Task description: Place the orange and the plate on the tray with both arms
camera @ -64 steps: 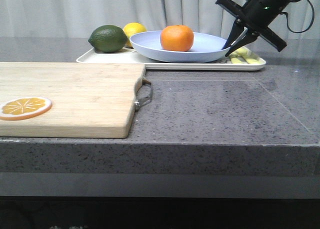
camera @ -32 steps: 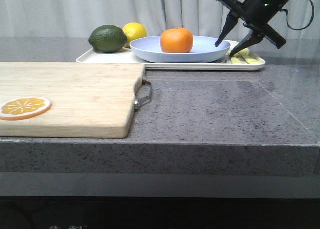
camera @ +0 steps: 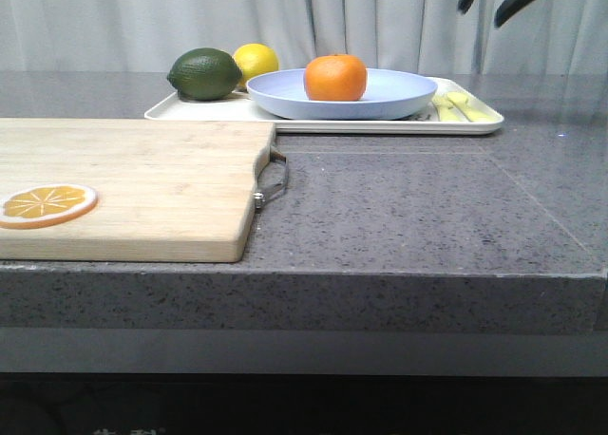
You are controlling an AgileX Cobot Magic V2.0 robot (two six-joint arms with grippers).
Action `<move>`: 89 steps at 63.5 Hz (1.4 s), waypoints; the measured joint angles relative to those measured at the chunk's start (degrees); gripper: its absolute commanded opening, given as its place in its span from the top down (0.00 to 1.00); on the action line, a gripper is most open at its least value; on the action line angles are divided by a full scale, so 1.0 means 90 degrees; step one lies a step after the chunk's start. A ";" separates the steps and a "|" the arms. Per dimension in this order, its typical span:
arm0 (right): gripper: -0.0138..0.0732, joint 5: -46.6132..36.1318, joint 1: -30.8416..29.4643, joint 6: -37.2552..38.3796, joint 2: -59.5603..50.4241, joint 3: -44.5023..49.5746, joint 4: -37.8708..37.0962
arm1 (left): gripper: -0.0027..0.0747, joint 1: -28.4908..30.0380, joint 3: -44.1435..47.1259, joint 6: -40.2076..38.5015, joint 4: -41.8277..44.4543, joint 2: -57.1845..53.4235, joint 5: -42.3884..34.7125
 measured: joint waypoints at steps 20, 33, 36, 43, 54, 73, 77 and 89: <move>0.44 0.0060 0.0779 -0.0699 -0.1509 0.0703 -0.1145 | 0.12 0.0000 0.0000 0.0000 0.0000 0.0000 0.0000; 0.44 0.0087 0.1014 -0.1189 -0.2859 0.2233 -0.1345 | 0.12 0.0000 0.0000 0.0000 0.0000 0.0000 0.0000; 0.44 0.0068 0.1014 -0.1302 -0.3171 0.2723 -0.1360 | 0.12 0.0000 0.0000 0.0000 0.0000 0.0000 0.0000; 0.44 -0.0379 0.1014 -0.1540 -0.4070 0.3909 -0.1402 | 0.12 0.0000 0.0000 0.0000 0.0000 0.0000 0.0000; 0.44 -0.1373 0.1014 -0.1674 -0.5529 0.5908 -0.1455 | 0.12 0.0000 0.0000 0.0000 0.0000 0.0000 0.0000; 0.44 -0.2309 0.1014 -0.1696 -0.7889 0.8479 -0.1762 | 0.12 0.0000 0.0000 0.0000 0.0000 0.0000 0.0000; 0.44 -0.2429 0.1014 -0.1696 -0.8391 0.8901 -0.1864 | 0.12 0.0000 0.0000 0.0000 0.0000 0.0000 0.0000; 0.44 -0.2553 0.1014 -0.1709 -0.9795 0.9756 -0.2127 | 0.12 0.0000 0.0000 0.0000 0.0000 0.0000 0.0000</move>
